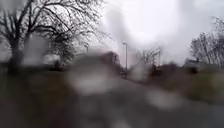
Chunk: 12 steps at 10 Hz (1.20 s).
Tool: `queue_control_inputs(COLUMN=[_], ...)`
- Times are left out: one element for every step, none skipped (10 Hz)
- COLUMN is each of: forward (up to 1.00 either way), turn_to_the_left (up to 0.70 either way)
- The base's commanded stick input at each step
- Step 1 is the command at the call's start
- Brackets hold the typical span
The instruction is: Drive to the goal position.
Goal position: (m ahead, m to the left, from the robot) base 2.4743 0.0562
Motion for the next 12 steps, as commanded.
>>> queue_control_inputs(forward=[0.85,0.85,0.85,0.85,0.85,0.85,0.85,0.85,0.85,0.85,0.85,0.85], turn_to_the_left=[0.0,0.0,0.0,0.0,0.0,0.0,0.0,0.0,0.0,0.0,0.0,0.0])
